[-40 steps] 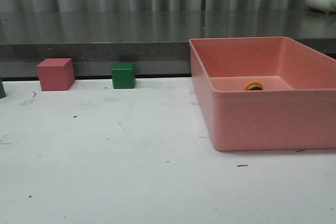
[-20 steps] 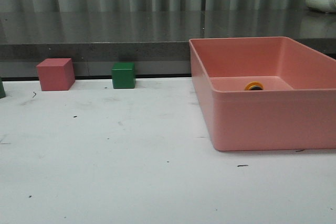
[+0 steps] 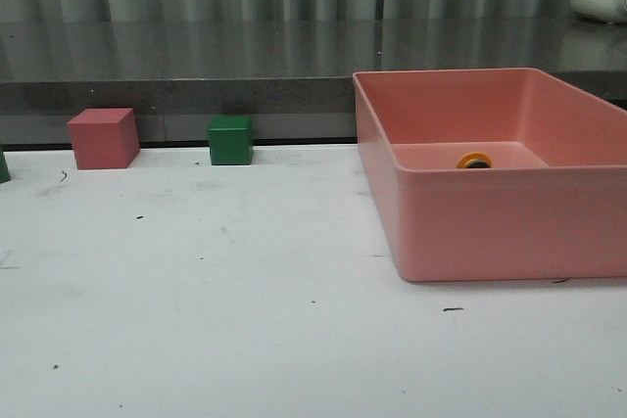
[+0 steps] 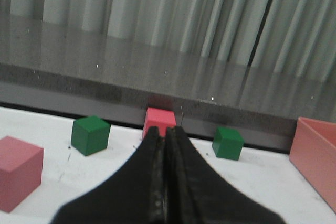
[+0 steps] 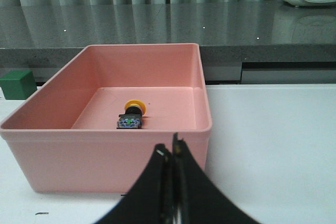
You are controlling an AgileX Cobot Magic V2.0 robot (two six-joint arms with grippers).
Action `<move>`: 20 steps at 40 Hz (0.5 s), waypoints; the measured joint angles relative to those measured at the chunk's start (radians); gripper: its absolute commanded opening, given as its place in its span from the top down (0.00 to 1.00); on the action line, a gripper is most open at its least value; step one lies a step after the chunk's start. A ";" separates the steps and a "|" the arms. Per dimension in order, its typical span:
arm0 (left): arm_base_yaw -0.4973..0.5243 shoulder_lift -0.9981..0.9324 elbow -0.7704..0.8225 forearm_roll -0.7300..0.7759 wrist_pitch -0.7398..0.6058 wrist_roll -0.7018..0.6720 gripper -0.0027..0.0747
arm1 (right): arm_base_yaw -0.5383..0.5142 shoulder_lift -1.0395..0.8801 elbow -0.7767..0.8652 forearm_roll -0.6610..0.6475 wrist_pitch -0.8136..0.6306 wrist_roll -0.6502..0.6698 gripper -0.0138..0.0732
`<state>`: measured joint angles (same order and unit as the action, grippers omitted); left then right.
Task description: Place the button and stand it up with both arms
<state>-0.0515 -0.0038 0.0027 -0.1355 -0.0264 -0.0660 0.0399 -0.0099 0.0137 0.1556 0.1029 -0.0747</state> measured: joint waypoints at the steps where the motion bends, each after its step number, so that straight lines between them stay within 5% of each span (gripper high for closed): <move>1: 0.000 0.000 -0.008 0.006 -0.004 0.000 0.99 | 0.000 0.000 -0.014 0.000 0.006 0.000 0.91; 9: 0.000 0.011 -0.196 0.096 0.026 0.000 0.99 | 0.000 0.033 -0.248 0.021 0.180 0.000 0.91; 20: 0.000 0.292 -0.465 0.189 0.304 0.000 0.99 | 0.000 0.356 -0.503 0.026 0.330 0.000 0.91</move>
<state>-0.0515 0.2882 -0.4621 0.0531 0.2778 -0.0660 0.0399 0.3466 -0.4894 0.1811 0.4325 -0.0747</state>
